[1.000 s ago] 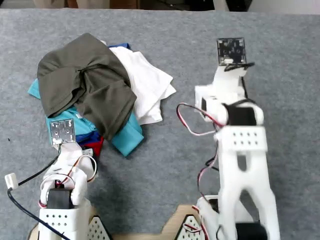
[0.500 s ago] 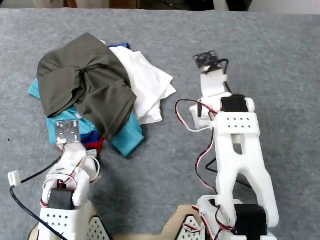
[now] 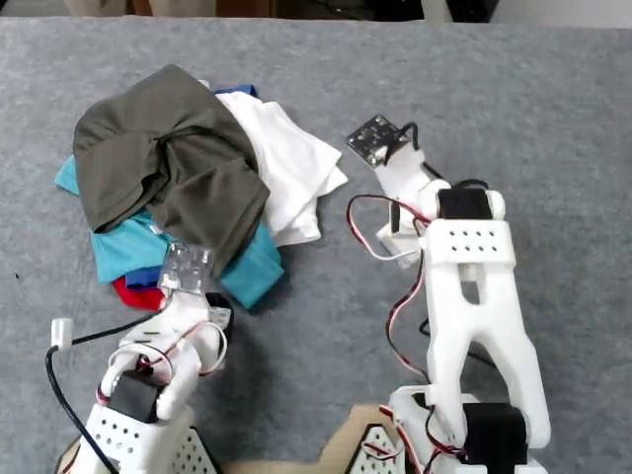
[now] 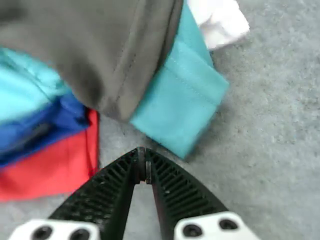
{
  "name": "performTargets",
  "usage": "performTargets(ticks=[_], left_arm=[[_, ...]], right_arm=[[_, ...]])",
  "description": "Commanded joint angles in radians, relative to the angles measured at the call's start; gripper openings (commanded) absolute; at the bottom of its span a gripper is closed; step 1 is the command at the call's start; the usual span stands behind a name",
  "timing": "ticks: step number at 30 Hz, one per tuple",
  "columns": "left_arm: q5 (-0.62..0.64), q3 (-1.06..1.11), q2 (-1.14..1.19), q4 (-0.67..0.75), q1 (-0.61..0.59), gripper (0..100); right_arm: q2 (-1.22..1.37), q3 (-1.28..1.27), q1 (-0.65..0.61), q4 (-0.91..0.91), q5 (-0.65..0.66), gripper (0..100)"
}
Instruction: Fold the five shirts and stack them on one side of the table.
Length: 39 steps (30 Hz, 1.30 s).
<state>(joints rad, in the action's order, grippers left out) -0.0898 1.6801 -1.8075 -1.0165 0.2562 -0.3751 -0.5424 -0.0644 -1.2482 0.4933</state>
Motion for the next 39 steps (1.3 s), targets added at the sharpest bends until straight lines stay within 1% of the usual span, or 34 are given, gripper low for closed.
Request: performTargets(ticks=[1,4,6,7,10,13,17,19,21,22,25,28,31,33,36,39], left_arm=[[-0.138,-0.028,-0.004,0.14,-0.138,2],[-0.236,-0.089,0.001,0.226,-0.282,2],[-0.296,-0.126,0.002,0.239,-0.347,2],[-0.305,-0.147,0.002,0.232,-0.365,3],[-0.258,-0.221,0.004,0.195,-0.39,8],[-0.203,-0.298,0.045,0.175,-0.393,11],[-0.198,-0.433,0.248,0.18,-0.397,13],[-0.192,-0.539,0.401,0.175,-0.397,14],[-0.16,-0.657,0.576,0.16,-0.397,14],[-0.152,-0.723,0.661,0.127,-0.397,15],[-0.149,-0.942,0.917,-0.043,-0.382,15],[-0.144,-1.145,1.153,-0.138,-0.399,15],[-0.068,-1.352,1.379,-0.239,-0.4,16],[-0.02,-1.487,1.532,-0.313,-0.4,20],[0.069,-1.699,1.753,-0.443,-0.4,32],[0.152,-1.912,1.951,-0.543,-0.4,36]], right_arm=[[-0.025,0.12,0.005,-0.115,0.009,4.1],[-0.025,0.2,-0.004,-0.183,0.006,4.1],[-0.025,0.236,-0.008,-0.209,0.003,5.7],[-0.025,0.249,-0.01,-0.222,0.003,8.4],[-0.025,0.28,-0.03,-0.259,0.008,19.8],[-0.025,0.312,-0.053,-0.282,0.003,27.4],[-0.001,0.36,-0.073,-0.331,0.003,28.9],[0.033,0.389,-0.073,-0.361,0.002,28.9],[0.07,0.423,-0.07,-0.379,-0.006,29.0],[0.087,0.44,-0.07,-0.385,-0.018,28.9],[0.142,0.493,-0.071,-0.419,-0.032,28.9],[0.193,0.544,-0.067,-0.436,-0.068,28.9],[0.234,0.581,-0.067,-0.442,-0.068,28.9],[0.257,0.601,-0.067,-0.442,-0.068,28.9],[0.286,0.613,-0.067,-0.436,-0.068,28.9],[0.308,0.615,-0.067,-0.417,-0.068,28.9]])
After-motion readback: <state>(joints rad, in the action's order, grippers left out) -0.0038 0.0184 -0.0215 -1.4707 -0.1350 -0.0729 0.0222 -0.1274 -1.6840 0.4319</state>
